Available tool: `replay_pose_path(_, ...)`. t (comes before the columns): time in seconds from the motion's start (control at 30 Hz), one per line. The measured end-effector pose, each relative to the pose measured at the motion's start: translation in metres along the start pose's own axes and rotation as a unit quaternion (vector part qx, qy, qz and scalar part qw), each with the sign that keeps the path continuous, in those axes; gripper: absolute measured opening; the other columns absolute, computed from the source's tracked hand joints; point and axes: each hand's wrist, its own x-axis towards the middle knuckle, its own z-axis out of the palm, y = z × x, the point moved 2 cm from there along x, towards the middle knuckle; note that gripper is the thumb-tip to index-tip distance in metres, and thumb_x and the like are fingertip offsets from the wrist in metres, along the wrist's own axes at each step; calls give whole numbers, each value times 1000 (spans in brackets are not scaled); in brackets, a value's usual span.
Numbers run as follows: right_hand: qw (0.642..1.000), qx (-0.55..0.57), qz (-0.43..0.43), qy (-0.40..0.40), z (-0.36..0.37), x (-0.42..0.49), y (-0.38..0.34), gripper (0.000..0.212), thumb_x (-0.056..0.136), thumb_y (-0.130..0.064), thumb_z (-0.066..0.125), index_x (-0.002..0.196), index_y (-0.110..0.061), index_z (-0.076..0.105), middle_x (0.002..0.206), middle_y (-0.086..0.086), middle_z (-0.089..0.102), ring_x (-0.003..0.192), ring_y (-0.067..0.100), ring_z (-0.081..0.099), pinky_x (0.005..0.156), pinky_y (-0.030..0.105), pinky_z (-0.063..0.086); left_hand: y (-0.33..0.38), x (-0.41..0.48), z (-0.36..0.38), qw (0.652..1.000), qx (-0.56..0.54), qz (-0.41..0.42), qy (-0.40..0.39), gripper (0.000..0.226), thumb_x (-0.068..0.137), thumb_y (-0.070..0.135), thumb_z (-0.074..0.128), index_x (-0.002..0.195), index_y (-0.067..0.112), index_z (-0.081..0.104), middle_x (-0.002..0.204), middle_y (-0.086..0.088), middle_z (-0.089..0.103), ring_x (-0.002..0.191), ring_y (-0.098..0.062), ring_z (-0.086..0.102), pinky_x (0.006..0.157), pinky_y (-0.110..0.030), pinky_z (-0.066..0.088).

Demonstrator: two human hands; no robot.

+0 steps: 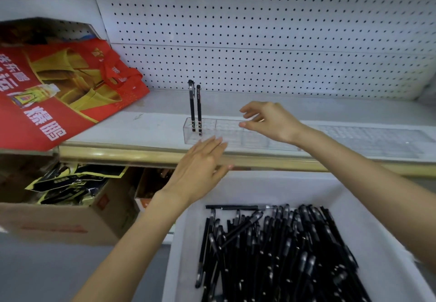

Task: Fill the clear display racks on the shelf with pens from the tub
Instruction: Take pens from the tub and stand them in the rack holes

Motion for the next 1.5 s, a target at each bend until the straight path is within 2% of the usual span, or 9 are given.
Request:
replay_pose_path(0.23, 993, -49, 36, -101, 21, -113, 45, 47, 87, -42, 64, 127, -20, 55, 124, -1, 63, 108, 10, 60, 95, 36, 49, 59, -33, 41, 995, -29, 21, -96, 62, 97, 49, 40, 149, 17, 27, 157, -1, 22, 145, -16, 18, 118, -32, 16)
replay_pose_path(0.47, 977, -73, 103, -169, 55, -202, 98, 57, 87, -49, 62, 135, -20, 50, 128, 0, 59, 115, 18, 57, 96, 35, 46, 97, -56, 84, 986, -20, 43, -160, 60, 98, 47, 41, 148, 16, 29, 152, -2, 35, 138, -20, 33, 112, -31, 26)
replay_pose_path(0.6, 972, -70, 129, -183, 65, -228, 116, 59, 87, -49, 61, 136, -19, 49, 135, 2, 55, 120, 20, 53, 99, 31, 43, 91, -62, 105, 979, -19, 5, -203, 64, 97, 51, 39, 150, 17, 25, 156, -2, 27, 142, -19, 27, 114, -31, 24)
replay_pose_path(0.73, 967, -32, 168, -188, 69, -243, 130, 60, 88, -44, 63, 139, -16, 46, 142, 4, 47, 129, 21, 45, 103, 28, 37, 83, -67, 116, 970, -43, -56, -232, 59, 98, 50, 38, 147, 18, 30, 150, -3, 37, 136, -22, 37, 104, -33, 36)
replay_pose_path(1.03, 959, 80, 262, -77, 71, -256, 151, 56, 84, -30, 71, 133, -11, 52, 135, 6, 52, 120, 19, 53, 98, 27, 41, 82, -69, 128, 973, -79, -90, -197, 37, 100, 38, 42, 126, 15, 54, 115, -6, 64, 106, -25, 59, 85, -39, 49)
replay_pose_path(1.17, 934, 158, 316, -42, 74, -253, 157, 51, 83, -25, 73, 128, -8, 55, 114, 5, 60, 105, 17, 57, 95, 23, 43, 81, -64, 130, 980, -54, -115, -151, 35, 98, 31, 49, 131, 19, 57, 121, -4, 65, 112, -25, 57, 88, -35, 49)
replay_pose_path(1.27, 916, 190, 352, -27, 78, -249, 162, 49, 81, -25, 76, 124, -11, 57, 111, 5, 59, 106, 21, 58, 100, 36, 47, 79, -58, 134, 976, -80, -160, -122, 31, 95, 27, 57, 125, 20, 62, 118, 0, 68, 113, -22, 58, 87, -30, 45)
replay_pose_path(1.37, 903, 208, 376, -20, 83, -247, 164, 50, 79, -23, 78, 122, -11, 57, 111, 8, 57, 105, 24, 59, 95, 42, 51, 74, -53, 140, 963, -130, -205, -118, 30, 91, 25, 63, 120, 17, 66, 112, 0, 70, 108, -19, 62, 88, -29, 46)
replay_pose_path(1.5, 881, 258, 396, 1, 87, -248, 160, 46, 78, -14, 78, 119, -7, 56, 101, 8, 54, 96, 22, 59, 77, 29, 55, 69, -47, 145, 946, -163, -245, -140, 29, 88, 25, 67, 116, 18, 67, 107, 0, 69, 101, -17, 62, 80, -24, 42)
